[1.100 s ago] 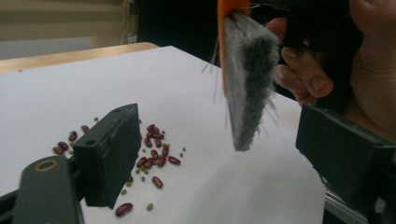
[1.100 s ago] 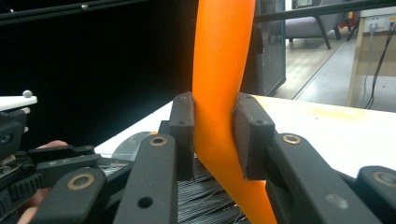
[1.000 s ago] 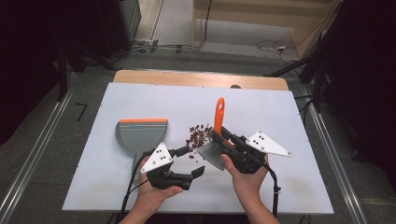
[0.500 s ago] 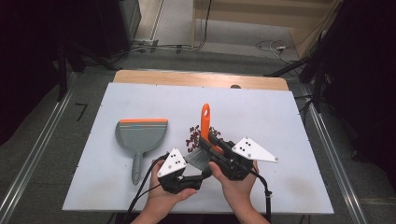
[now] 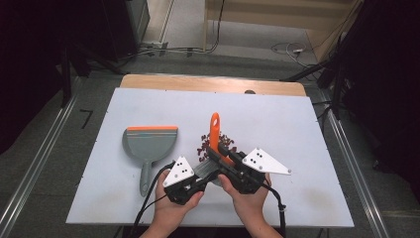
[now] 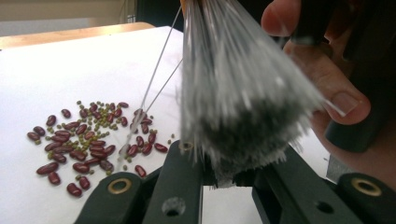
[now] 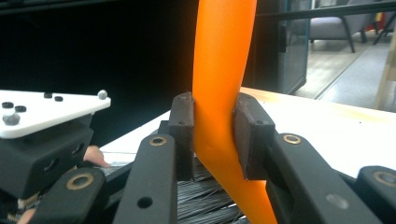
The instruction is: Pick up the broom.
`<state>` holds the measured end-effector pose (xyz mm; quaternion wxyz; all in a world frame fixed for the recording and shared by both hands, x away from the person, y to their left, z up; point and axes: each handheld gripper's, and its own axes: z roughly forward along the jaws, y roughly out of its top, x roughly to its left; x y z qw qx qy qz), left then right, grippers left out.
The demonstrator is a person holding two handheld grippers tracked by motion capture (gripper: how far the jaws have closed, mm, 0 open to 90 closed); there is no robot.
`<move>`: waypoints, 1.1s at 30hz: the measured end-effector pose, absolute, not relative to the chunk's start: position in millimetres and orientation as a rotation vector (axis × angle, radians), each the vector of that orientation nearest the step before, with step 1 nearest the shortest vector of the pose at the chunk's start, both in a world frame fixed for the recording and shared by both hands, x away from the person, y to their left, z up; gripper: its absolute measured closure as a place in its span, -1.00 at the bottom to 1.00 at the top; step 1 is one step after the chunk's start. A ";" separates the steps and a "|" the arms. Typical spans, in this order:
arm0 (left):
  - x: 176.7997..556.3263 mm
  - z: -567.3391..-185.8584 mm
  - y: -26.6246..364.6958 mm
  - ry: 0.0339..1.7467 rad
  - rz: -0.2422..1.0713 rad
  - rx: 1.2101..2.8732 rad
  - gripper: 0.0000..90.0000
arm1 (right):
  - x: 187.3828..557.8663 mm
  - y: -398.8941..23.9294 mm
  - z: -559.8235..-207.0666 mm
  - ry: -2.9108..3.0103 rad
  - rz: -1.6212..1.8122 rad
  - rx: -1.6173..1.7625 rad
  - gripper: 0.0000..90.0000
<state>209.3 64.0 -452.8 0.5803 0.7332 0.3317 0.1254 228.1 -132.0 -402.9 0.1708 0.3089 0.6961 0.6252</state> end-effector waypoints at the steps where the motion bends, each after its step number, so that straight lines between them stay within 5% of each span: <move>1: 209.3 -452.8 64.0 0.775 0.293 1.714 0.88 | 228.1 -132.0 -402.9 1.977 1.776 0.877 0.54; 17: 225.8 -446.8 111.1 0.767 0.230 1.705 0.90 | 260.5 -154.3 -404.4 2.183 1.870 0.779 0.16; 29: 226.7 -443.2 128.3 0.516 0.086 1.742 0.90 | 272.9 -152.3 -411.6 2.474 1.888 0.470 -0.01; 33: 223.2 -442.7 120.9 0.428 0.043 1.771 0.90 | 274.4 -151.0 -418.2 2.540 1.973 0.402 0.10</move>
